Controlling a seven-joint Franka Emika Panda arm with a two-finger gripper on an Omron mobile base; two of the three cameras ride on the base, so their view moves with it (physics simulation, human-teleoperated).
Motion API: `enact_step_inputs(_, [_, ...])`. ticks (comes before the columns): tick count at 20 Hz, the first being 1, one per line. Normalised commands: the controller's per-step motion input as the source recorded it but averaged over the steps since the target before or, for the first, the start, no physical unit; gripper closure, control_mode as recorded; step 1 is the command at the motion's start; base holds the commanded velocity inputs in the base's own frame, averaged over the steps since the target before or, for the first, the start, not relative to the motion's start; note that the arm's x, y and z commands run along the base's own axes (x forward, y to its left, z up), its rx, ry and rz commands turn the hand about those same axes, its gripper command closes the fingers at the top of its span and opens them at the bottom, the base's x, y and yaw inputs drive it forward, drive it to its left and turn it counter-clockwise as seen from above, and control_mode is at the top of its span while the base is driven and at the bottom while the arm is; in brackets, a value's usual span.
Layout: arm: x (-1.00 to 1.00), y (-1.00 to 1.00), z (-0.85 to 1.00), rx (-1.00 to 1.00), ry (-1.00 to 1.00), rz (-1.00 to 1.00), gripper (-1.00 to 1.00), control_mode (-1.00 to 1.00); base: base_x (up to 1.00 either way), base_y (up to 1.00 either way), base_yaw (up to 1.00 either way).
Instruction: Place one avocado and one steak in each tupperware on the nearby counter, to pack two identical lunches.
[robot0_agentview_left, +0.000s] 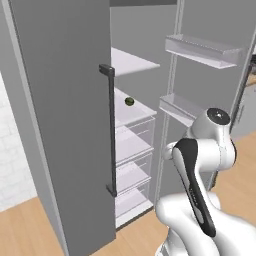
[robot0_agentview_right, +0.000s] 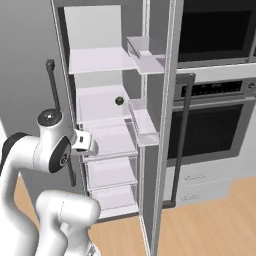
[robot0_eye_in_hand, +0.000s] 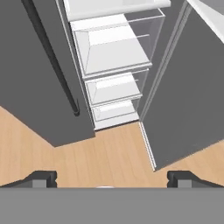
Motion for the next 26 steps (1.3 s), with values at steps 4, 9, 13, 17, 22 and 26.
enact_step_inputs(4, [0.00,0.00,0.00,0.00,0.00,0.00,-1.00,1.00,0.63,0.00,0.04])
enact_step_inputs(9, [0.00,0.00,0.00,0.00,0.00,0.00,-1.00,1.00,0.60,-0.12,0.11])
enact_step_inputs(13, [0.00,0.00,0.00,0.00,0.00,0.00,-1.00,1.00,0.38,-0.34,0.17])
enact_step_inputs(17, [0.00,0.00,0.00,0.00,0.00,0.00,-1.00,1.00,0.33,-0.23,0.13])
enact_step_inputs(22, [0.00,0.00,0.00,0.00,0.00,0.00,-1.00,1.00,0.50,0.00,0.09])
enact_step_inputs(26, [0.00,0.00,0.00,0.00,0.00,0.00,-1.00,1.00,0.42,-0.19,0.12])
